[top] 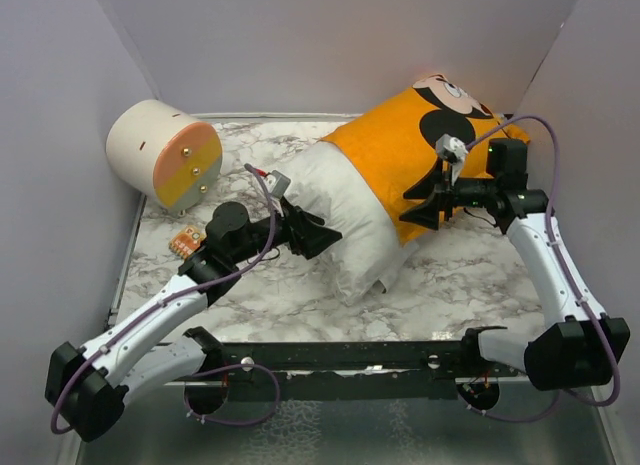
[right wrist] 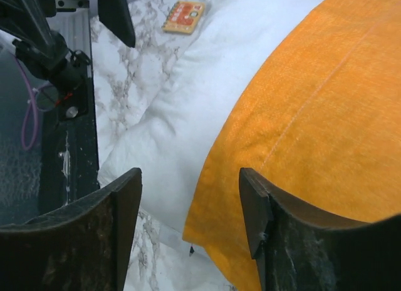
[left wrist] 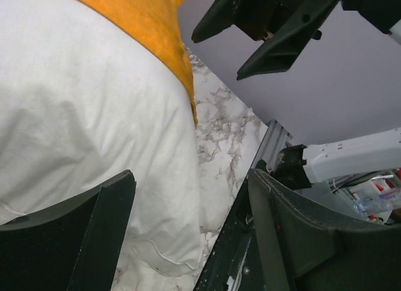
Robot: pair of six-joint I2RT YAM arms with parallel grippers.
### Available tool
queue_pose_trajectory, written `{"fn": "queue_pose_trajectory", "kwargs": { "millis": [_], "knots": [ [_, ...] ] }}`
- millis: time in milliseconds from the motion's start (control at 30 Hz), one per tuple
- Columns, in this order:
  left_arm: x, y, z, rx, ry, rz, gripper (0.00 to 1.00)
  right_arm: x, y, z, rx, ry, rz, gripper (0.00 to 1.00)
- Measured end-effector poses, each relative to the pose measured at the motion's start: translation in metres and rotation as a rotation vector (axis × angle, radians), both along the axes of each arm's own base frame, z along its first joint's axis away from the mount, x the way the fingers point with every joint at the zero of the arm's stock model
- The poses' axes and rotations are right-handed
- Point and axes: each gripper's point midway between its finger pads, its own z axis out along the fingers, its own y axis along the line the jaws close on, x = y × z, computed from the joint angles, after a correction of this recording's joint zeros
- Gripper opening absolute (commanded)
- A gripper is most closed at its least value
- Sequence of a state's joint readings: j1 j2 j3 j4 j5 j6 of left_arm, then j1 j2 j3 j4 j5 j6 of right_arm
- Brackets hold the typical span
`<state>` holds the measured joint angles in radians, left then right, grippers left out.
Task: Put the pillow into the pillowcase
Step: Stuff the pillow into the pillowcase.
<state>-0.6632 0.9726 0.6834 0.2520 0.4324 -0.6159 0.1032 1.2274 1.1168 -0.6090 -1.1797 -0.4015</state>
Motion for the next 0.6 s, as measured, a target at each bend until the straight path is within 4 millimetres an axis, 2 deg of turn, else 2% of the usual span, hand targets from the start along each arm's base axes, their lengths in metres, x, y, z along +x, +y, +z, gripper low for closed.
{"fn": "queue_pose_trajectory", "kwargs": {
  "millis": [100,200,300,400,600],
  "knots": [
    [-0.015,0.011,0.015,-0.019,-0.020,-0.001,0.73,-0.002,-0.017,0.015,0.051,-0.031,-0.026,0.65],
    [-0.024,0.012,0.015,-0.017,-0.002,-0.013,0.73,-0.007,-0.039,0.029,0.116,-0.067,-0.070,0.65],
    [-0.035,-0.002,-0.001,0.045,0.043,-0.052,0.73,-0.009,-0.058,0.028,0.160,-0.075,-0.120,0.65],
    [-0.049,-0.023,-0.015,0.140,0.056,-0.090,0.73,-0.007,-0.073,0.017,0.188,-0.034,-0.173,0.65],
    [-0.066,-0.048,-0.018,0.290,-0.102,-0.087,0.74,0.003,-0.093,0.006,0.210,0.004,-0.238,0.65]
  ]
}}
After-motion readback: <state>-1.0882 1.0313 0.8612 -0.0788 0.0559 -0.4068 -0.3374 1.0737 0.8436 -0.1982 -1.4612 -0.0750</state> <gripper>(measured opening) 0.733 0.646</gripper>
